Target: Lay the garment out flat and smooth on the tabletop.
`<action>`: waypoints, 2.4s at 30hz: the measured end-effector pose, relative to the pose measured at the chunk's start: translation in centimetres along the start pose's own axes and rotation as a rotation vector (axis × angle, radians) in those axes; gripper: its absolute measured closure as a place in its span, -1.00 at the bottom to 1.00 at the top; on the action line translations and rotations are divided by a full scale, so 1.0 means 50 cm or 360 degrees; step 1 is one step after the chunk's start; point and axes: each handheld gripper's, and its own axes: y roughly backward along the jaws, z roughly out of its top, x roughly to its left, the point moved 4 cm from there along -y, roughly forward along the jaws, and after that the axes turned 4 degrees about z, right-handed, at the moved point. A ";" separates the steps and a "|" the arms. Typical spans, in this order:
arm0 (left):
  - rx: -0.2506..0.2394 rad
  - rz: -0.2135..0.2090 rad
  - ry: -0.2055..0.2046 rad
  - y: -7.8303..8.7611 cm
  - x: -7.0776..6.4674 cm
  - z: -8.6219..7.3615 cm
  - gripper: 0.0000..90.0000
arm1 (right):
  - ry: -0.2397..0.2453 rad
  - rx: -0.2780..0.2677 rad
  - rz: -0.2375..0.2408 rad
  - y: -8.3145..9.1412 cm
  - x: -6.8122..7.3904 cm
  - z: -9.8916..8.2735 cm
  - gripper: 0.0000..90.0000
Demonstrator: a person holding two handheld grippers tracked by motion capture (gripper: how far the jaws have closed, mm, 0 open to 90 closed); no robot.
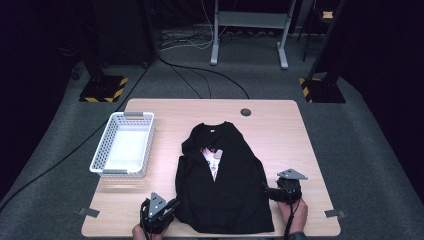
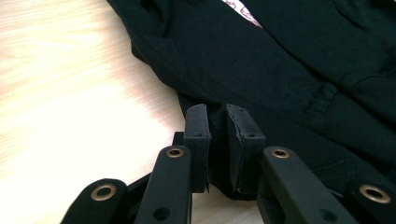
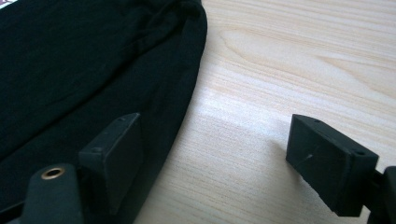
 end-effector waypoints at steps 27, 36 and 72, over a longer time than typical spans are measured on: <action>0.0060 0.0083 0.0057 0.057 0.047 -0.047 0.63 | 0.0002 0.0000 0.0001 0.000 0.000 0.000 -0.60; -0.0027 0.0098 0.0102 0.087 0.057 -0.039 0.20 | 0.0001 0.0000 0.0003 0.000 0.000 0.000 -0.60; 0.0205 -0.0051 -0.0180 -0.130 0.027 0.060 -0.75 | -0.0002 0.0046 0.0004 -0.010 -0.001 0.004 -0.89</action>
